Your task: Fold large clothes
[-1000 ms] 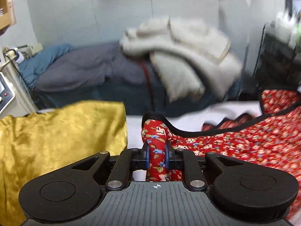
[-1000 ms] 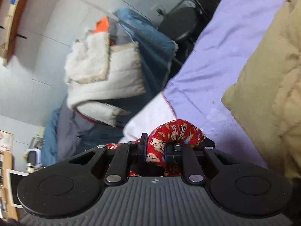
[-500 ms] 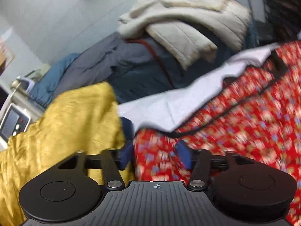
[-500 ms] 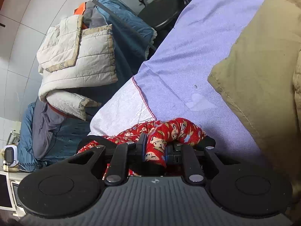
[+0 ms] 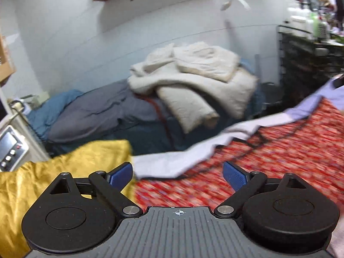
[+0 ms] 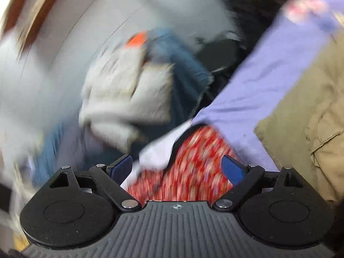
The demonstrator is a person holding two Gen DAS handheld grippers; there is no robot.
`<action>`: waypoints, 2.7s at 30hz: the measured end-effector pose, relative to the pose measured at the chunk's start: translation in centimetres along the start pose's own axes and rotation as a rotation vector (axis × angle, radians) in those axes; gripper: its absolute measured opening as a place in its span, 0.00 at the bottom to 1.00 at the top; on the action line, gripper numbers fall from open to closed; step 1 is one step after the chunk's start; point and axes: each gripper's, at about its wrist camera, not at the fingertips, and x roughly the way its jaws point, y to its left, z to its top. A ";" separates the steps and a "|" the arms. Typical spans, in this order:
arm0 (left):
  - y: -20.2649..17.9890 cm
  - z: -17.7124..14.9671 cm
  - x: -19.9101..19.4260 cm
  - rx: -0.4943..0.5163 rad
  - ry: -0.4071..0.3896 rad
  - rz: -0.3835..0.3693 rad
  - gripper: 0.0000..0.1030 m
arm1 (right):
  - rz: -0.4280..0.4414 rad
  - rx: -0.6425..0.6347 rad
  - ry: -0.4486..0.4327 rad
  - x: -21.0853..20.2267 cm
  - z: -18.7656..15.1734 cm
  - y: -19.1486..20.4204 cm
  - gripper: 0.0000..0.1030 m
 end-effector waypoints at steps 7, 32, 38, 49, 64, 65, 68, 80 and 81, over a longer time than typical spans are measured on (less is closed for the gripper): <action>-4.6 -4.0 -1.3 -0.038 0.081 -0.106 1.00 | -0.013 -0.567 0.039 -3.0 -10.8 6.7 0.95; -5.1 -6.5 10.0 -0.025 0.273 -0.067 1.00 | -0.229 -0.633 0.271 9.8 -13.0 5.6 1.00; -4.8 -6.6 9.2 -0.033 0.223 -0.063 1.00 | -0.241 -0.630 0.282 10.9 -12.6 6.5 1.00; -0.4 -9.8 -0.7 -0.197 0.160 -0.125 1.00 | -0.140 -0.483 0.173 2.4 -13.6 4.9 1.00; 3.8 -13.7 -2.9 -0.405 0.223 -0.137 1.00 | 0.030 0.123 0.218 -3.3 -17.3 -3.2 1.00; 4.0 -13.4 -2.5 -0.409 0.220 -0.147 1.00 | 0.024 0.110 0.208 -3.5 -16.9 -3.1 1.00; 4.9 -12.9 -0.7 -0.423 0.241 -0.176 1.00 | 0.001 0.096 0.193 -3.3 -15.4 -3.5 1.00; 7.1 -13.0 5.5 -0.516 0.337 -0.329 1.00 | 0.063 0.334 0.180 0.5 -14.3 -8.7 1.00; 7.1 -12.9 6.0 -0.517 0.341 -0.346 1.00 | 0.058 0.364 0.183 1.1 -14.5 -9.2 1.00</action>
